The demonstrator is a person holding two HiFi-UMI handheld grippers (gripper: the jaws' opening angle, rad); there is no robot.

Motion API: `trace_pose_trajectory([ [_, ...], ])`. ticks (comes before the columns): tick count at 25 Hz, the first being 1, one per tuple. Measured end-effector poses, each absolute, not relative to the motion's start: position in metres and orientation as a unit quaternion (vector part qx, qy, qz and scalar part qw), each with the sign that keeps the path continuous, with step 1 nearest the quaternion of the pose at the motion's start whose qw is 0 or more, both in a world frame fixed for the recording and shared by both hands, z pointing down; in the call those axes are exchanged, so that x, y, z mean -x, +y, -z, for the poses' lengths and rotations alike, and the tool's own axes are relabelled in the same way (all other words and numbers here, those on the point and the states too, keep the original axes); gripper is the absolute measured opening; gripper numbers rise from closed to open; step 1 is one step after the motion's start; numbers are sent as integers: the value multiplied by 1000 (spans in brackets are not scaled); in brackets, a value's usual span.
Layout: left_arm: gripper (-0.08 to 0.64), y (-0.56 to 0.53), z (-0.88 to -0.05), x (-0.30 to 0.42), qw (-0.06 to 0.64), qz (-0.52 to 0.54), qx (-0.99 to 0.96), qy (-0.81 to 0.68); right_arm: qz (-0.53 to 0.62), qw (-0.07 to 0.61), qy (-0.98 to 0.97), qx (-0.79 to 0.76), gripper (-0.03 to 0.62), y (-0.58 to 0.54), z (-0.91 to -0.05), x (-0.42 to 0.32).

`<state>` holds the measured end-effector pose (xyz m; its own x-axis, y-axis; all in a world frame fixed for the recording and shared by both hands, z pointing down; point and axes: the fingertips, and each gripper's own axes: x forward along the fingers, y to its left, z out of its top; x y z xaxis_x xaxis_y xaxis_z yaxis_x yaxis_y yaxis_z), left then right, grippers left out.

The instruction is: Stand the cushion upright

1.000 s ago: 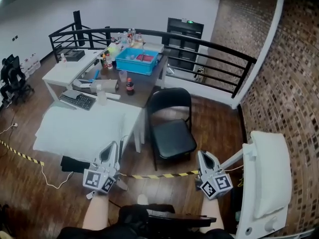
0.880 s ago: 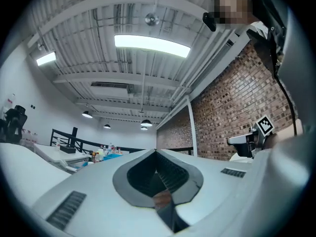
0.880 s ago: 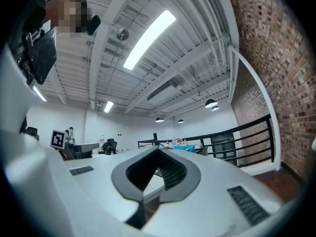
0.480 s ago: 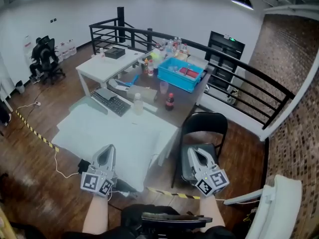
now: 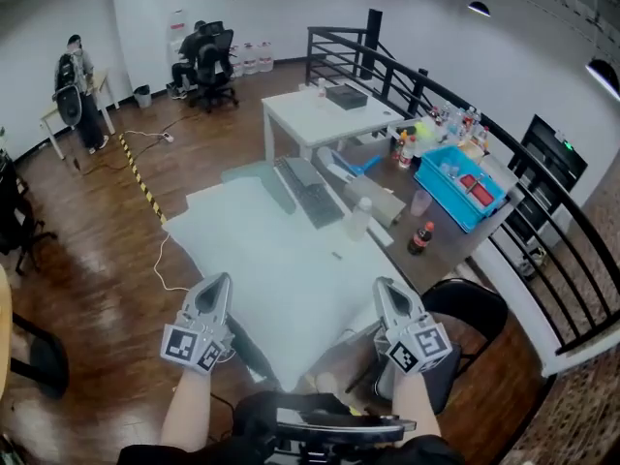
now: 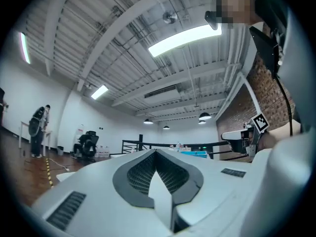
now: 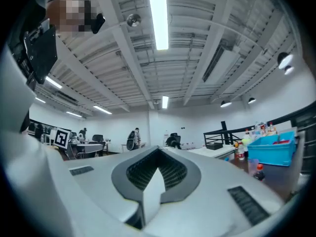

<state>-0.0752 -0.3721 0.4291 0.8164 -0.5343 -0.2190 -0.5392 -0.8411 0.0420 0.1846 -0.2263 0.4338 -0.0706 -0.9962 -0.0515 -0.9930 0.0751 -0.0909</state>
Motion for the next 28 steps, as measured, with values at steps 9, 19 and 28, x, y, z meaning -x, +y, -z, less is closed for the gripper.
trace_pose_trajectory([
  [9, 3, -379, -410, 85, 25, -113, 900, 420, 3, 28, 826, 563, 5, -335, -423, -205],
  [19, 3, -376, -416, 101, 2, -104, 838, 535, 19, -28, 896, 443, 47, -397, -448, -179],
  [28, 3, -400, -427, 132, -44, -79, 814, 573, 78, -72, 906, 410, 198, -439, -482, -149],
])
